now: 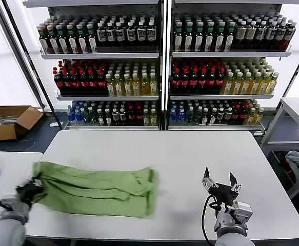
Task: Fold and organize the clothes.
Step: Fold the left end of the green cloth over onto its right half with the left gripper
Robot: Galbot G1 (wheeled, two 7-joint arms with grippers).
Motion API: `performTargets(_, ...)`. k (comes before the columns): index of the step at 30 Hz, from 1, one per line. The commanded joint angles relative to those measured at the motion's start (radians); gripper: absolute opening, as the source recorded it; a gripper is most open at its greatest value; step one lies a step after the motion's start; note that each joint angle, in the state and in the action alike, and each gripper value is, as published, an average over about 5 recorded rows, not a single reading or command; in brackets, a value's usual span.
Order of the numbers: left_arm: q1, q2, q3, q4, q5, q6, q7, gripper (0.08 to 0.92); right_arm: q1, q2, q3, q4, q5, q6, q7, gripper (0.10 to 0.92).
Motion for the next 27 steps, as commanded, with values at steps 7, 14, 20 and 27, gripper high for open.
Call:
performTargets(7,0.05,-0.027,0.14,-0.189,0.029,0.046,0.003,0.111,-0.026,0.002,0.008,0.016,-0.007,0.003,-0.002,0.823)
performTargets(14,0.018,-0.17,0.381,-0.239,0.087,0.081,-0.018,0.111,-0.064,0.01,0.015,0.034,-0.022,0.013,-0.006,0.823)
performTargets(20,0.0,-0.202,0.445,-0.267,0.121,0.105,-0.027,0.111,-0.097,0.014,0.026,0.032,-0.026,0.033,-0.009,0.823)
performTargets(27,-0.013,-0.229,0.47,-0.228,0.164,0.106,-0.013,0.111,-0.118,0.033,0.015,0.037,-0.04,0.04,-0.008,0.823)
